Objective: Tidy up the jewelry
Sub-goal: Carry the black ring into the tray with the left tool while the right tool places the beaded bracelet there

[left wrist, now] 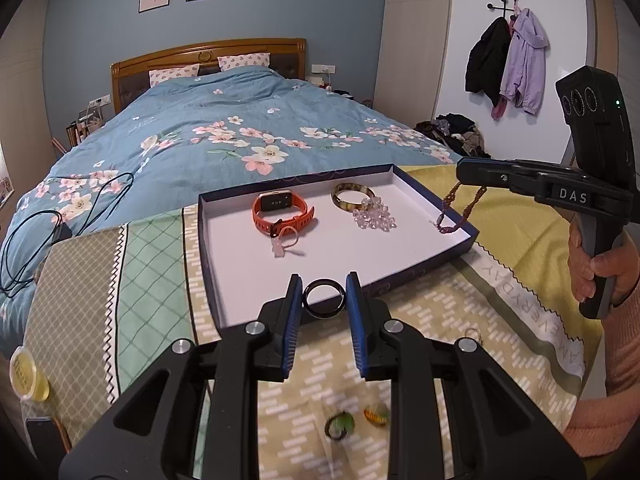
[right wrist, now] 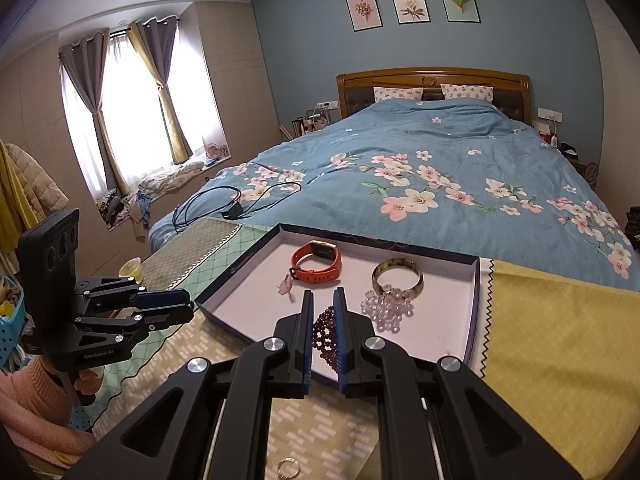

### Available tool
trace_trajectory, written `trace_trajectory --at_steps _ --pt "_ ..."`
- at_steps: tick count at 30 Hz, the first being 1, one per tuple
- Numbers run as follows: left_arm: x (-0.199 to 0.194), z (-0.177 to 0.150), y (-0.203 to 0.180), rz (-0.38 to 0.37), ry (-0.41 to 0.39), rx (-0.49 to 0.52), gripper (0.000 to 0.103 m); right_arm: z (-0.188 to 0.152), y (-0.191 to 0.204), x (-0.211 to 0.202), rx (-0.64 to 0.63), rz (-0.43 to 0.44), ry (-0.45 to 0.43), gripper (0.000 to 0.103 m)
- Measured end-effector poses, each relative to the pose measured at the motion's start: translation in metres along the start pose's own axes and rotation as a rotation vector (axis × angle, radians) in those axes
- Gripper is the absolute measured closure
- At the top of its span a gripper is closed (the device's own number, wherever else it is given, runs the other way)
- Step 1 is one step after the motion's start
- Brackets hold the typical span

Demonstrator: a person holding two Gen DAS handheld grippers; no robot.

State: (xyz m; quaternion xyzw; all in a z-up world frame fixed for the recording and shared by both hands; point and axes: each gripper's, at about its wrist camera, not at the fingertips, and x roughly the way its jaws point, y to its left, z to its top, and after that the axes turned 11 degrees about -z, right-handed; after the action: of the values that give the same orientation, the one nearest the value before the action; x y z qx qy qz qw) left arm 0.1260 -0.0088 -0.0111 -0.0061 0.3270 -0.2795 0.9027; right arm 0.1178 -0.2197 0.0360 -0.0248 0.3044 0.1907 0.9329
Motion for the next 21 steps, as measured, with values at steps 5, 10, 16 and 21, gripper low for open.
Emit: trace_trajectory --at_steps 5,10,16,21 --pt "0.016 0.008 0.005 0.012 0.011 0.005 0.08 0.006 -0.002 0.014 0.01 0.005 0.016 0.095" --pt "0.028 0.014 0.01 0.025 0.02 0.006 0.08 0.01 -0.003 0.029 0.022 0.009 0.035 0.095" --pt "0.047 0.02 0.023 0.029 0.042 -0.017 0.08 0.013 -0.004 0.049 0.047 0.022 0.064 0.095" --pt "0.062 0.024 0.028 0.035 0.06 -0.023 0.08 0.017 -0.003 0.064 0.055 0.029 0.083 0.095"
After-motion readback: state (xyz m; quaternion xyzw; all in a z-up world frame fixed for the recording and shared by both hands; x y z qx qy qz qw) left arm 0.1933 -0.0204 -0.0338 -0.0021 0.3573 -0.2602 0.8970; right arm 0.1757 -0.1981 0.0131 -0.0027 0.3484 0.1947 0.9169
